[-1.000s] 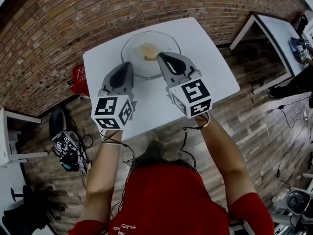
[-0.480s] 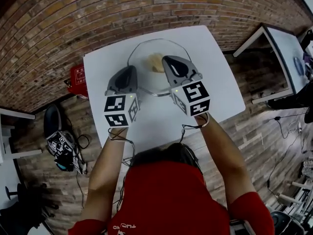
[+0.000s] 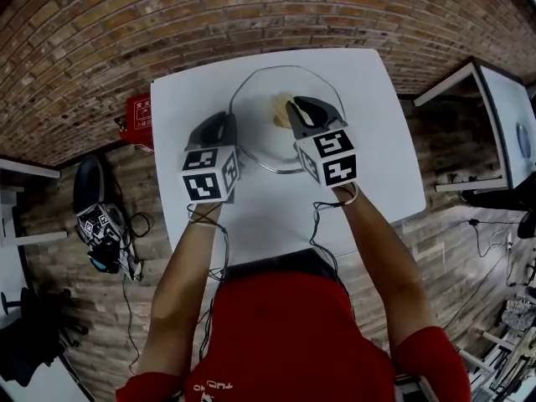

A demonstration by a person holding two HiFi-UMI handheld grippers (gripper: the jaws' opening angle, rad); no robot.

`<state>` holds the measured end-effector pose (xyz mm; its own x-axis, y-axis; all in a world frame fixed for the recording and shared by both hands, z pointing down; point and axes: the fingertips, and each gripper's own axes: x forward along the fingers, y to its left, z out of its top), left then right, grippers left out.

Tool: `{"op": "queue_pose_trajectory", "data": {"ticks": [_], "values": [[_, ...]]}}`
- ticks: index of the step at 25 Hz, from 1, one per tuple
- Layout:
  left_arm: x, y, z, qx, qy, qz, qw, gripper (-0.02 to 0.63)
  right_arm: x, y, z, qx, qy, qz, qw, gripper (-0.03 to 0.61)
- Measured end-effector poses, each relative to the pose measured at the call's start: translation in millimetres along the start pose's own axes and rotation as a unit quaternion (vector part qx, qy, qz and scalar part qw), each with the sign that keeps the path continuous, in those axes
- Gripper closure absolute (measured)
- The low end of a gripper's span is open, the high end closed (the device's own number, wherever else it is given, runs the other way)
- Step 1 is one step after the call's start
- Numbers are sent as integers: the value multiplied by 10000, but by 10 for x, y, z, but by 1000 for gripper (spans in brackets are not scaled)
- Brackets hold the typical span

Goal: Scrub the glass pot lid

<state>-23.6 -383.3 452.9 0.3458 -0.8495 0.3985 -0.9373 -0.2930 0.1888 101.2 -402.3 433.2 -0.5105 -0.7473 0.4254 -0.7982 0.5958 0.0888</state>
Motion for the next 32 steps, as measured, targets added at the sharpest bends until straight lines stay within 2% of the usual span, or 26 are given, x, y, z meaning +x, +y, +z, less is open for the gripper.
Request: {"op": "queue_pose_trajectory", "data": {"ticks": [2,3,6,11,15,21,26,32], "values": [[78,54,-93,-93,181,37,9998,516,107,-42,-87,26,147,54,9999,543],[121,78,-130,-129,266,58,9995,503,156,-67,-127,49,220,87,9997,539],[258,132,-235,-244,527,110,9983,477,304,-141,-275,102,518,186,9984,457],[466,218,-480,-766,1060,108,9914,445,552,-236,-616,201,1169,298,9925,440],[591,224,-613,-1026,1368,5,9853,439,651,-248,-825,266,1571,431,9863,440],[700,286,-715,-1158,1632,-27,9798,440,756,-230,-909,234,1709,567,9834,440],[736,263,-741,-1249,1644,-233,9782,458,786,-190,-962,179,1811,606,9814,445],[736,262,-736,-1434,1550,-325,9769,482,764,-167,-962,186,1936,537,9794,523]]}}
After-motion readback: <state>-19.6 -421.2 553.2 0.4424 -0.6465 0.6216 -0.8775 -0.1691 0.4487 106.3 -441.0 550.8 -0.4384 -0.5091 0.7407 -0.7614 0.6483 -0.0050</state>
